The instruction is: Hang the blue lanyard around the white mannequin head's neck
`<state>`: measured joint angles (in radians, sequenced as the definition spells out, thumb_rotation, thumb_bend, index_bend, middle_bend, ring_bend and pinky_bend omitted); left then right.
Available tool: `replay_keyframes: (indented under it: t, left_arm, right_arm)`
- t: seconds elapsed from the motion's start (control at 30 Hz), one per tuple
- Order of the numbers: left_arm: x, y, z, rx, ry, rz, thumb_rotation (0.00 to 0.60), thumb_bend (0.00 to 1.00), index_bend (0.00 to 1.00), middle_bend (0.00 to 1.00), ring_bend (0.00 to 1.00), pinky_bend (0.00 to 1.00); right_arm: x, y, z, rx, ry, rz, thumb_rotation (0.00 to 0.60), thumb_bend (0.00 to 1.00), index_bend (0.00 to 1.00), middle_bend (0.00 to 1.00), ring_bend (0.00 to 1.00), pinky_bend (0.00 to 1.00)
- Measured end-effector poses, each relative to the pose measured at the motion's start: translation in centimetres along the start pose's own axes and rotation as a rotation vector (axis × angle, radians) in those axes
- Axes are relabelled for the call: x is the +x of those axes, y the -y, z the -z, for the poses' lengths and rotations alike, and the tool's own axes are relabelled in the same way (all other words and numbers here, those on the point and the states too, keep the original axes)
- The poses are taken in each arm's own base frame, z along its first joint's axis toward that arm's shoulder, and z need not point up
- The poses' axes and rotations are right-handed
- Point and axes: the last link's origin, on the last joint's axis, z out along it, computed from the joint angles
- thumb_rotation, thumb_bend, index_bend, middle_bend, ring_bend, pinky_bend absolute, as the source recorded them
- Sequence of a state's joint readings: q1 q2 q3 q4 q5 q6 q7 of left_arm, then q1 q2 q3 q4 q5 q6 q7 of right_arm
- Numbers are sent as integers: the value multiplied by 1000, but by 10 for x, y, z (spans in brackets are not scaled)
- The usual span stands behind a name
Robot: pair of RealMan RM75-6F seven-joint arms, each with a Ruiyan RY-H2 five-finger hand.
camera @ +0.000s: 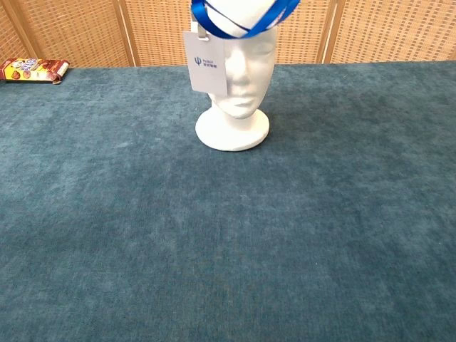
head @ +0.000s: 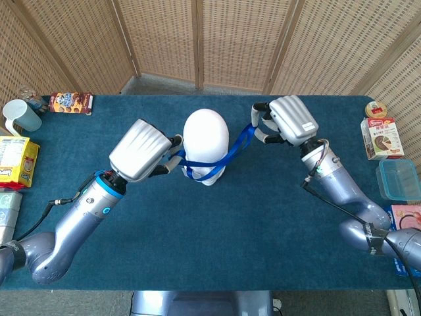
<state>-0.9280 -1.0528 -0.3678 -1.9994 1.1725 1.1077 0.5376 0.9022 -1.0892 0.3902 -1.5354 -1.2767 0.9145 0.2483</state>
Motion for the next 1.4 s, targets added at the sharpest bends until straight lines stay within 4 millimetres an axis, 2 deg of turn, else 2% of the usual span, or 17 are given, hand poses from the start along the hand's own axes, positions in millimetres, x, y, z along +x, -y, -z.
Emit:
replay_keyframes:
  t: [0.17, 0.67, 1.4]
  left_arm:
    - [6, 8, -5, 24, -21, 1, 491, 473, 656, 1000, 1000, 1000]
    - [9, 23, -12, 70, -83, -38, 494, 478, 656, 1000, 1000, 1000]
    - [13, 40, -8, 143, -215, -75, 491, 485, 656, 1000, 1000, 1000]
  right_arm:
    - [6, 3, -9, 2, -18, -2, 600, 462, 765, 1000, 1000, 1000]
    - [8, 4, -28, -7, -51, -25, 600, 462, 767, 1000, 1000, 1000]
    - [12, 8, -39, -3, -101, -47, 600, 461, 768, 1000, 1000, 1000]
